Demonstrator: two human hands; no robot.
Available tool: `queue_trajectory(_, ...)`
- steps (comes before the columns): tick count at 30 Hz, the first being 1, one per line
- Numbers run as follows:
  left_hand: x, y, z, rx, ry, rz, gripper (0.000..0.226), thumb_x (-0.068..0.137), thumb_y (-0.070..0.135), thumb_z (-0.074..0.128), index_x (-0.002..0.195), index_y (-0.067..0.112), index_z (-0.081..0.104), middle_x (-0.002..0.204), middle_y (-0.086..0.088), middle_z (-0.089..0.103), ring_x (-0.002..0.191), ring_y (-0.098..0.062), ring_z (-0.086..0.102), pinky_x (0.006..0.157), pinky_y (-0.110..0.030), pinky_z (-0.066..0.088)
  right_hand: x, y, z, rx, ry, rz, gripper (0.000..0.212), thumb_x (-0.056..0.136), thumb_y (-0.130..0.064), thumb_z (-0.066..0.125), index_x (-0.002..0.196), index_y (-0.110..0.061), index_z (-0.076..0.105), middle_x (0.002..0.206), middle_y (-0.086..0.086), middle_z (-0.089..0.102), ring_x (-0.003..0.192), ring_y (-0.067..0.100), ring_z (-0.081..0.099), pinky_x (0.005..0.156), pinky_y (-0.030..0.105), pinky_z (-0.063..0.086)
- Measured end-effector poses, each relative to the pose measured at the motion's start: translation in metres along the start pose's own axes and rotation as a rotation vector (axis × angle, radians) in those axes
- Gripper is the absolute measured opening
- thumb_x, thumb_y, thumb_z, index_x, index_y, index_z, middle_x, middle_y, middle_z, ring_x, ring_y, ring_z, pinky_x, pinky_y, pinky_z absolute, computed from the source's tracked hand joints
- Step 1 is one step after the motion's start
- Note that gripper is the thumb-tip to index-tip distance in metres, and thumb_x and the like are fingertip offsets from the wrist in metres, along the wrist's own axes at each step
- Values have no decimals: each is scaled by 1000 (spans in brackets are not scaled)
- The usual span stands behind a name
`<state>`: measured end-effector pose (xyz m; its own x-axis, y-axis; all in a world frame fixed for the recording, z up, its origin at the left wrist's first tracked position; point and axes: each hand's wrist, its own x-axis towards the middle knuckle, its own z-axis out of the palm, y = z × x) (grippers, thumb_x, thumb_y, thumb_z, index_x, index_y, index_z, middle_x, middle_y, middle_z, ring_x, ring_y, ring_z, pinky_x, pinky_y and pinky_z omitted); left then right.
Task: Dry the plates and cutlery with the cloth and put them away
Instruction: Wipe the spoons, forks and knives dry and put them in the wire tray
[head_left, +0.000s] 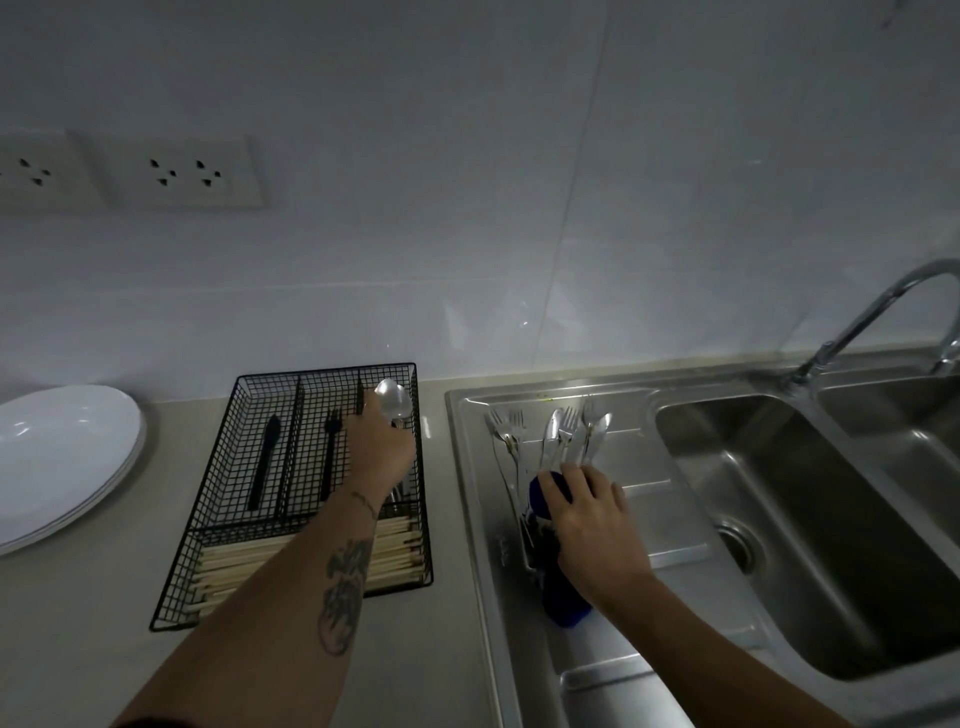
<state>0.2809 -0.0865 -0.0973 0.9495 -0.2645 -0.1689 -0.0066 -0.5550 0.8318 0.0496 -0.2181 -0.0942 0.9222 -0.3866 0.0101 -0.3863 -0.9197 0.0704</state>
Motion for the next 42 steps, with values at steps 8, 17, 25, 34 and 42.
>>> queue_trajectory(8, -8, -15, 15, 126, -55, -9, 76, 83, -11, 49, 150, 21, 31, 134, -19, 40, 96, -30, 59, 45, -19, 43, -9, 7, 6, 281, -16, 126, 78, 79, -17, 65, 146, -21, 25, 146, 9, 29, 132, 29, 34, 97, 36, 47)
queue_trajectory(17, -41, -8, 3, 233, -35, 200, 73, 83, -12, 49, 149, 17, 40, 154, -11, 33, 123, -23, 46, 81, -21, 46, -28, 12, 29, 343, -10, 174, 56, 81, -26, 60, 134, -29, 41, 116, 1, 54, 100, 20, 53, 86, 39, 48)
queue_trajectory(25, -92, -4, 52, 338, -210, 488, 38, 88, 2, 49, 116, 21, 65, 116, 5, 52, 112, -16, 50, 98, -36, 47, -46, 27, 20, 135, -89, 202, 52, 86, -38, 55, 135, -26, 39, 119, 5, 48, 103, 23, 50, 90, 40, 44)
queue_trajectory(34, -90, 14, 98, 416, -303, 374, 23, 83, 0, 45, 63, 7, 52, 68, -4, 48, 64, -21, 50, 55, -25, 35, -64, 69, 6, -18, -166, 451, 42, 86, -42, 49, 120, -18, 45, 113, 7, 53, 97, 26, 54, 81, 39, 44)
queue_trajectory(42, -73, 33, 136, 527, -172, 230, 11, 89, 9, 60, 84, 4, 68, 88, -9, 67, 80, -25, 66, 68, -30, 52, -67, 62, 42, 198, -178, 376, 81, 76, -47, 59, 142, -21, 18, 135, 15, 36, 121, 36, 38, 103, 57, 31)
